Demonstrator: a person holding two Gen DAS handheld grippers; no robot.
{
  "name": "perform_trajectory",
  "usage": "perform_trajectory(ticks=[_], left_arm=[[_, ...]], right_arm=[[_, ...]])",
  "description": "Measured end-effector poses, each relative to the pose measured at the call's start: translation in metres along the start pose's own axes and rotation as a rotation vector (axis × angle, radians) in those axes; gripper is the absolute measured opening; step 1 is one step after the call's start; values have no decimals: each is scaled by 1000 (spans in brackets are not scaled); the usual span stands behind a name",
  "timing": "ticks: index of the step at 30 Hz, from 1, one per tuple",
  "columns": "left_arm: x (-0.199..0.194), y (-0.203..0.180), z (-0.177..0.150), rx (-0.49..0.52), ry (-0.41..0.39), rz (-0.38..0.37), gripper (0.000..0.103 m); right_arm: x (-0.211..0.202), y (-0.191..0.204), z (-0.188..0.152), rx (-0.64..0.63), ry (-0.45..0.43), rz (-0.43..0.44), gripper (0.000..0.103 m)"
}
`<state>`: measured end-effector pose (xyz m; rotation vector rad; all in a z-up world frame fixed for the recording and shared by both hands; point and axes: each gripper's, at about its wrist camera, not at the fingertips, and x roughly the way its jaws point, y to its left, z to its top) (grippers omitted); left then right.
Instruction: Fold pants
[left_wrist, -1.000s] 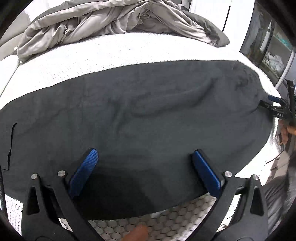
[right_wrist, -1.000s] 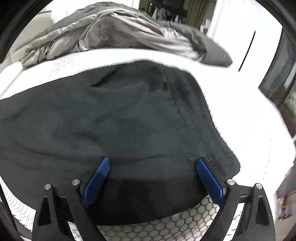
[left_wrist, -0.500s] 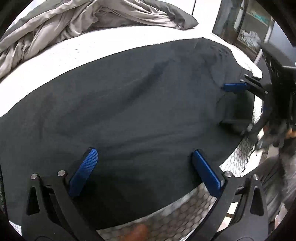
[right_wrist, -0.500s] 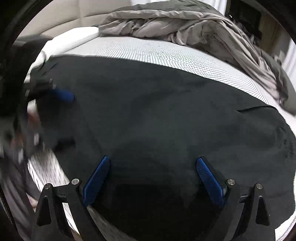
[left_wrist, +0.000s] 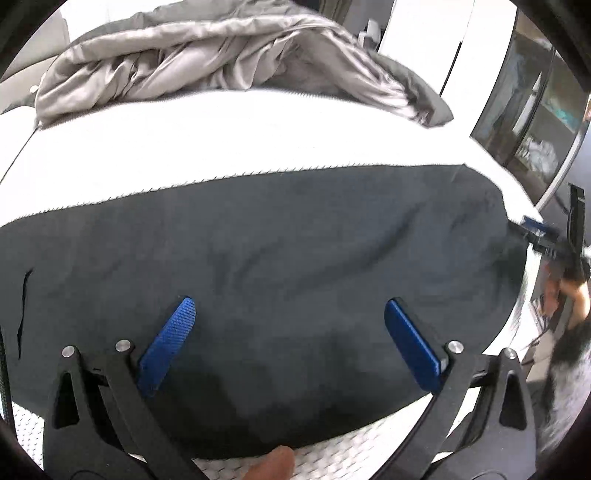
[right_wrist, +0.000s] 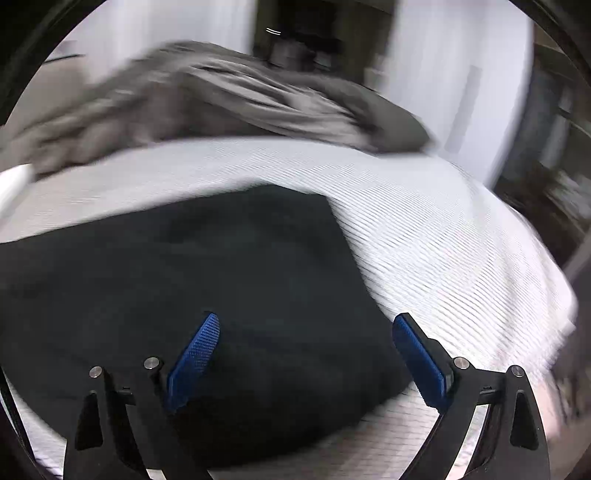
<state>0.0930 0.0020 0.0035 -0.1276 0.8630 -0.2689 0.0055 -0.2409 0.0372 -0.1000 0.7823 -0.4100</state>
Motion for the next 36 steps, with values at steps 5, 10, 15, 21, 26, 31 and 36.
perform_trajectory(ticks=[5, 10, 15, 21, 26, 31, 36], left_arm=[[37, -40, 21, 59, 52, -9, 102], [76, -38, 9, 86, 185, 149, 102], [55, 4, -4, 51, 145, 161, 102], [36, 33, -16, 5, 128, 210, 102], [22, 16, 1, -4, 72, 162, 102], [40, -26, 36, 76, 47, 138, 102], [86, -35, 50, 132, 150, 134, 102]], right_arm=[[27, 99, 14, -109, 84, 325, 96], [63, 156, -3, -372, 174, 311, 96], [64, 102, -3, -356, 138, 141, 97], [69, 14, -15, -128, 143, -78, 95], [28, 37, -13, -138, 61, -8, 95], [34, 98, 5, -163, 61, 216, 95], [67, 165, 9, -300, 172, 265, 95]])
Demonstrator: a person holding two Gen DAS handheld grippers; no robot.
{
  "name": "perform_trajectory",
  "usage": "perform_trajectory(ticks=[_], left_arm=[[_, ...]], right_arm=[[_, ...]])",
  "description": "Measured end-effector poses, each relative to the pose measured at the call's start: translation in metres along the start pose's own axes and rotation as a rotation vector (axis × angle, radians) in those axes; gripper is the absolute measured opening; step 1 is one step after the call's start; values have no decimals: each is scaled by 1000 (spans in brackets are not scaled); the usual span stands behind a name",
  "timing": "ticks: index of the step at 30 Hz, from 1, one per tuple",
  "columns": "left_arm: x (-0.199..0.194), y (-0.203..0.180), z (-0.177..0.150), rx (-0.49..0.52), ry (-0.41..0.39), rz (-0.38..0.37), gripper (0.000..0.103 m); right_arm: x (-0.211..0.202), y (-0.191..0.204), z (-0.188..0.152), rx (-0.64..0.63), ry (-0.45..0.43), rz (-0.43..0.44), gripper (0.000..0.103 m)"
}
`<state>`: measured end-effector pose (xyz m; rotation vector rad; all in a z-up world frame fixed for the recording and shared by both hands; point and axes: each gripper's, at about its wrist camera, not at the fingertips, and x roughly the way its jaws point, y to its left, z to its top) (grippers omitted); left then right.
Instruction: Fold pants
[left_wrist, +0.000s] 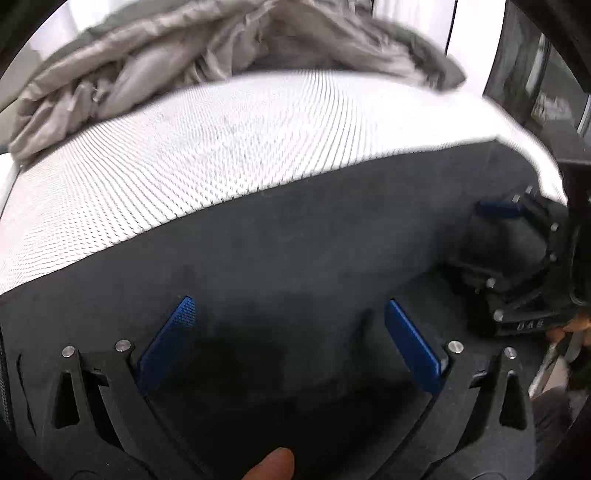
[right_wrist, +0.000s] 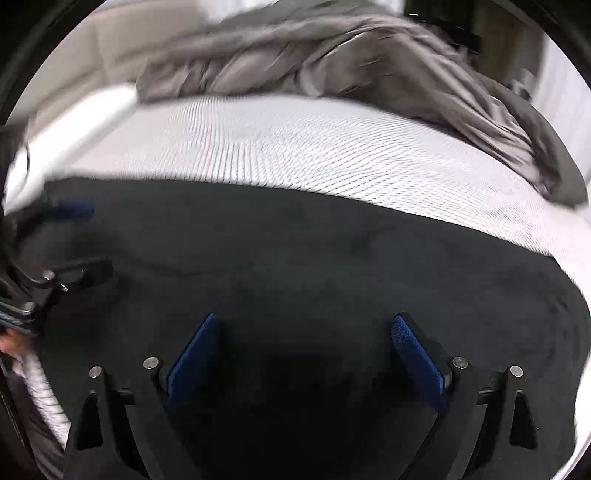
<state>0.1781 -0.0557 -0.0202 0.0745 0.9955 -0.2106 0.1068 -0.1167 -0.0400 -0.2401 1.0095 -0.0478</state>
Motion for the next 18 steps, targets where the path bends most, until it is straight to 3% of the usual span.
perform_trajectory(ticks=[2, 4, 6, 8, 9, 11, 14, 18], left_arm=[[14, 13, -9, -29, 70, 42, 102], [11, 29, -15, -59, 50, 21, 102], [6, 42, -17, -85, 42, 11, 101], [2, 45, -19, -100, 31, -25, 101], [3, 42, -19, -86, 32, -12, 101], [3, 29, -19, -37, 41, 48, 102], [-7, 22, -20, -30, 30, 57, 102], [-33, 15, -9, -34, -52, 35, 102]], right_arm=[[12, -7, -5, -23, 34, -24, 95], [3, -32, -16, -9, 32, -56, 95], [-4, -79, -24, 35, 26, -226, 96], [0, -137, -38, 132, 81, -453, 97], [1, -154, -42, 184, 83, -459, 99], [-8, -188, -55, 355, 62, -333, 99], [-26, -180, -55, 313, 46, -355, 98], [-64, -140, -43, 221, -25, -412, 98]])
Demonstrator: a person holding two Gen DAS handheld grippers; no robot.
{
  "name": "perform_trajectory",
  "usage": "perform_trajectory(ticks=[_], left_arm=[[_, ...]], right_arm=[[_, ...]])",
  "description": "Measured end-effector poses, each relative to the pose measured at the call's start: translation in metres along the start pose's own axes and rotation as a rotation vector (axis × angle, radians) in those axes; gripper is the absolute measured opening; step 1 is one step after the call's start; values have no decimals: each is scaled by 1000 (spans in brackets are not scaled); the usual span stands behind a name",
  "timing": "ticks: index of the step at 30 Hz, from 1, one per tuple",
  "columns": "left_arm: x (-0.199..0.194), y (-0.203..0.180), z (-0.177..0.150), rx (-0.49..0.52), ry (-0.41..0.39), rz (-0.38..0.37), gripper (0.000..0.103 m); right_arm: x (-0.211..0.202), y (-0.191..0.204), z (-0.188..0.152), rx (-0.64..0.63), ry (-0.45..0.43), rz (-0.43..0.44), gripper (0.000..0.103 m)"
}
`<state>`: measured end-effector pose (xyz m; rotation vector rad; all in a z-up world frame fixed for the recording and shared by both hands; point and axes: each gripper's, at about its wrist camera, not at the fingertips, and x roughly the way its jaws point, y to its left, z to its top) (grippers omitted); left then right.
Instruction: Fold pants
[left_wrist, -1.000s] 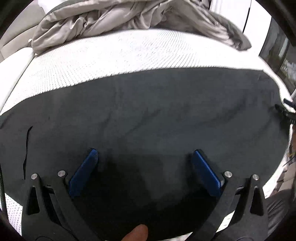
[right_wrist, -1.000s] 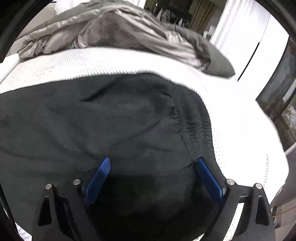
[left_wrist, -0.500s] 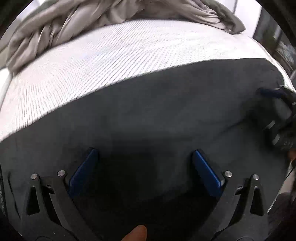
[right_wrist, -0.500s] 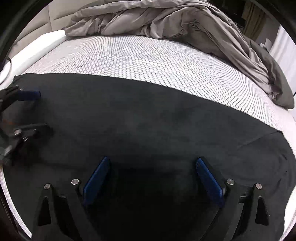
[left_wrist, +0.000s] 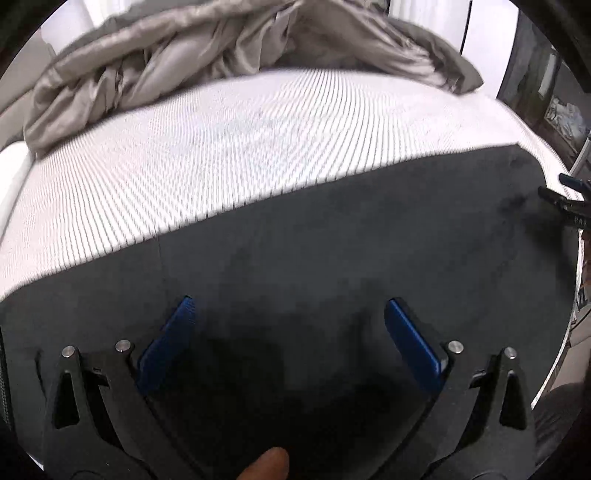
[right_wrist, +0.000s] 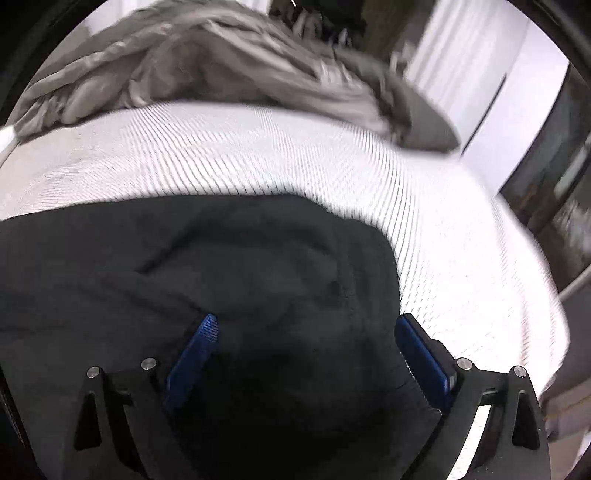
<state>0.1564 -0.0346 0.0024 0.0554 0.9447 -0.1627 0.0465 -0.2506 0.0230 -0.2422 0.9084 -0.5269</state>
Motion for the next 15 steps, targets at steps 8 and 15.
perform_trajectory(ticks=[8, 15], left_arm=[[51, 0, 34, -40, 75, 32, 102], [61, 31, 24, -75, 94, 40, 102]], right_arm=[[1, 145, 20, -168, -2, 351, 97], [47, 89, 10, -202, 72, 187, 99]])
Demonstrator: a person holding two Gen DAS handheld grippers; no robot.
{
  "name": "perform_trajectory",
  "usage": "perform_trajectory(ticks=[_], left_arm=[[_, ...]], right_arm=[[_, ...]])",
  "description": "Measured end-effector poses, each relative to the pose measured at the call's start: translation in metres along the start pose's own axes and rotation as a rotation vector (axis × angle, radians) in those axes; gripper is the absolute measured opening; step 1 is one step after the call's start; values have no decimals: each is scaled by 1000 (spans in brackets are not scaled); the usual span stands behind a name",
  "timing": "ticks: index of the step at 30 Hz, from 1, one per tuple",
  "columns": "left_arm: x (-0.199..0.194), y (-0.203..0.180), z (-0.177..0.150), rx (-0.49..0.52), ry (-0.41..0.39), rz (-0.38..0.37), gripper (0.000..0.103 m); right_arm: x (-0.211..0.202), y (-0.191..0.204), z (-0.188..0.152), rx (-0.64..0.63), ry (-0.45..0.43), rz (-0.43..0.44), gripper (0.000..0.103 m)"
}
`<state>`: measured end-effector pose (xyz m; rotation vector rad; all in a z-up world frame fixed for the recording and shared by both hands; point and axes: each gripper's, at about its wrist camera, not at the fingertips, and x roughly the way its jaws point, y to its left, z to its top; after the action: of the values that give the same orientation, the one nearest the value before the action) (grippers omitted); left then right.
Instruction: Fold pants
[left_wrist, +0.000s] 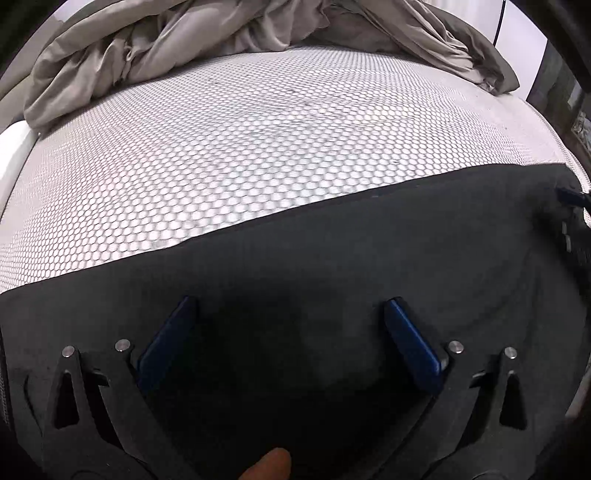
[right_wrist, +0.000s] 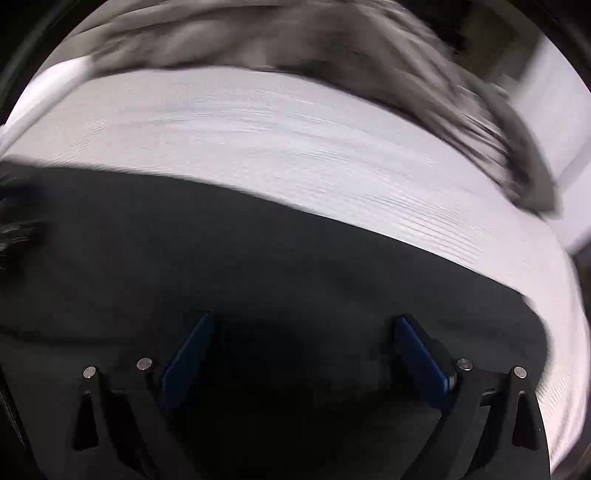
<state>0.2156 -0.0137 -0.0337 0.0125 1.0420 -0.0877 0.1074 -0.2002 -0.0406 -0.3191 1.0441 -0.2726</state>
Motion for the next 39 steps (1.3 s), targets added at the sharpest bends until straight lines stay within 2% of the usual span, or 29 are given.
perform_trajectory(ticks=[2, 4, 5, 7, 10, 12, 13, 16, 18, 20, 22, 23, 25, 27, 28, 29, 30, 31, 32, 34, 36, 39], left_arm=[[0, 5, -2, -7, 2, 25, 102], [2, 11, 1, -20, 7, 24, 102], [1, 11, 1, -24, 6, 23, 102], [-6, 9, 3, -30, -2, 32, 102], [-28, 1, 10, -36, -70, -5, 102], [-37, -11, 16, -29, -108, -23, 102], [-36, -15, 23, -20, -113, -39, 102], [-23, -40, 28, -18, -76, -64, 102], [-6, -47, 28, -28, -12, -62, 101], [4, -53, 24, -16, 19, -30, 101], [4, -48, 20, -16, 9, -29, 101], [3, -43, 19, -23, 4, -30, 101], [2, -36, 17, -28, 0, -27, 101], [1, -26, 15, -30, 1, -34, 101], [0, -26, 14, -31, 3, -37, 100], [-2, -27, 14, -24, 3, -34, 98], [-4, -25, 15, -19, -1, -21, 90], [-8, -29, 15, -7, -5, -14, 84], [-14, -36, 17, 3, -5, -41, 75], [-9, -42, 30, 10, -26, -103, 74], [-11, -68, 36, 43, -57, -159, 74], [10, -98, 41, 77, -11, -178, 71]], right_arm=[[11, -54, -13, 141, 23, -155, 97], [13, -87, -24, 265, 23, -136, 98], [10, -91, -27, 285, 21, -125, 98], [-4, -82, -26, 232, 8, -157, 98], [-35, -65, -27, 174, -18, -183, 98], [-60, -53, -23, 184, -75, -133, 98], [-61, -47, -9, 185, -101, -93, 98], [-53, 8, 21, 130, -118, 69, 95], [-36, 40, 35, 60, -93, 135, 76], [-23, 66, 37, -2, -38, 122, 69], [-4, 59, 36, -46, -24, 114, 69], [-4, 47, 34, -47, -31, 94, 69], [0, 10, 27, 2, -28, -25, 69], [8, -45, 12, 127, 10, -213, 68], [13, -65, 7, 175, 21, -233, 67], [12, -86, -1, 255, 18, -167, 63], [7, -96, -8, 306, 0, -112, 59], [-2, -97, -11, 316, -23, -110, 59], [-15, -92, -11, 305, -31, -130, 59], [-41, -76, -14, 303, -68, -104, 59], [-64, -49, -14, 259, -110, 15, 59], [-73, -8, -14, 158, -111, 134, 60]])
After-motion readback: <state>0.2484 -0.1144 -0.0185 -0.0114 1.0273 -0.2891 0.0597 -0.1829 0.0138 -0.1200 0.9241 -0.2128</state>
